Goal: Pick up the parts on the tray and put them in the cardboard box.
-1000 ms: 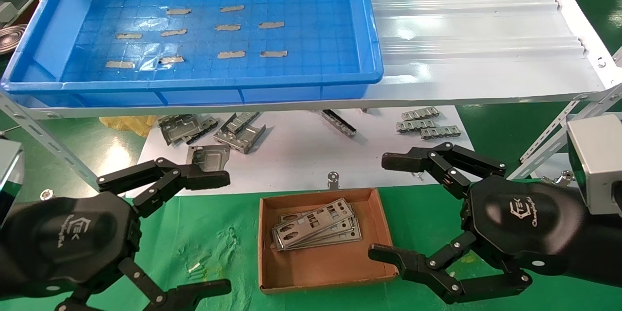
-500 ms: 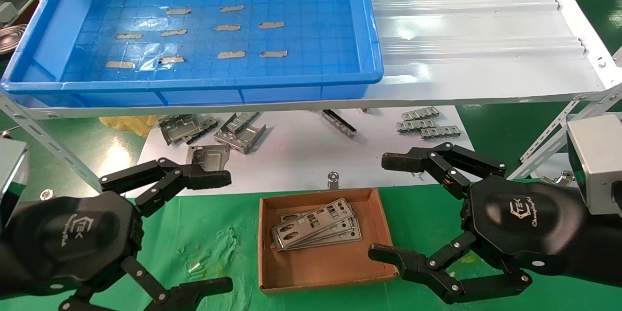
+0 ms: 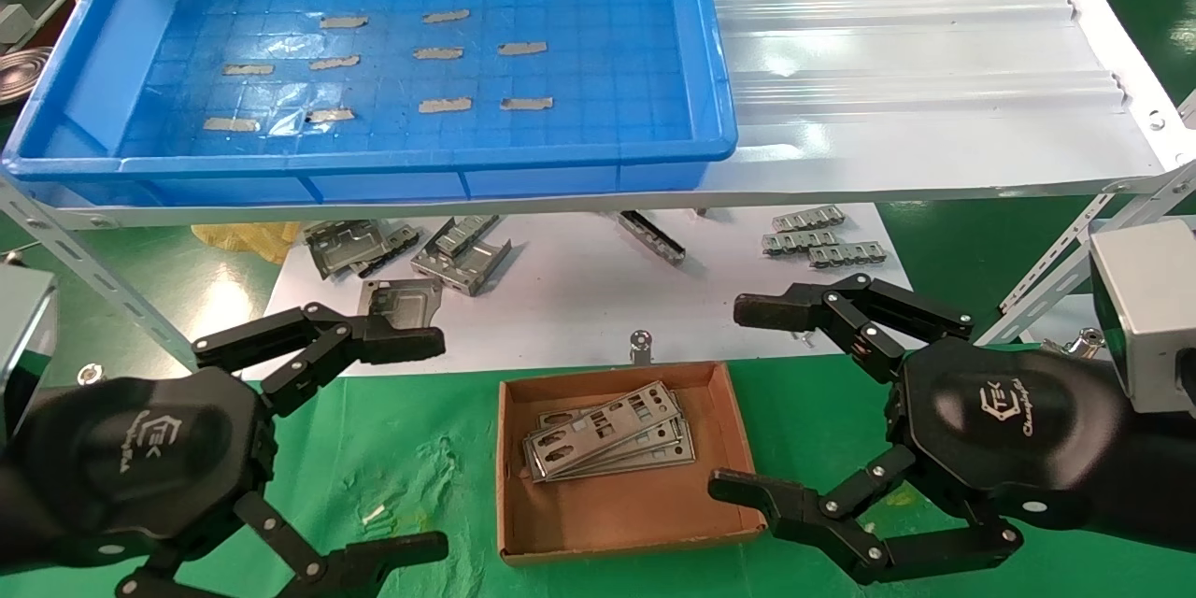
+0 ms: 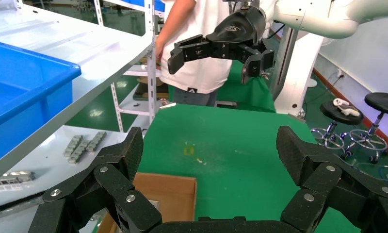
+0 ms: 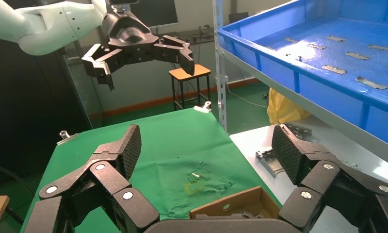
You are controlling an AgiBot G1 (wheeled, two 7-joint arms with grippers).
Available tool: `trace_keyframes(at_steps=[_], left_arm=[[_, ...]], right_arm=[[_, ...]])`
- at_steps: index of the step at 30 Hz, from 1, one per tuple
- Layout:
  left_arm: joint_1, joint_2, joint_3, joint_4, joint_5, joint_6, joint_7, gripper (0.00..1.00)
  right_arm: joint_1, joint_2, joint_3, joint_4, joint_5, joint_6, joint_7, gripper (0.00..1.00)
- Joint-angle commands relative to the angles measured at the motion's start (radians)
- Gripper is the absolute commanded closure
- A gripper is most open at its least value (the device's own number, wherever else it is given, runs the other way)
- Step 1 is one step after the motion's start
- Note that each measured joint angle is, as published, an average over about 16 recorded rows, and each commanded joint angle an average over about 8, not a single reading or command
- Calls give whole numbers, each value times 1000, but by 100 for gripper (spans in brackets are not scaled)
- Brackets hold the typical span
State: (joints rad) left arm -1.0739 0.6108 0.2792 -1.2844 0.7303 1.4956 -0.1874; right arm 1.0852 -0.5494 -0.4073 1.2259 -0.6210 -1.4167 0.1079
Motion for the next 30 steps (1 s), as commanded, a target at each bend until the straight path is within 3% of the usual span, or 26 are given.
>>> trace_keyframes(at_steps=[1,30], left_arm=[[0,0,0,0,0,0,0,0],[-1,1,1,1,1,0,0,0]], right_arm=[[0,0,0,0,0,0,0,0],[0,0,0,0,0,0,0,0]])
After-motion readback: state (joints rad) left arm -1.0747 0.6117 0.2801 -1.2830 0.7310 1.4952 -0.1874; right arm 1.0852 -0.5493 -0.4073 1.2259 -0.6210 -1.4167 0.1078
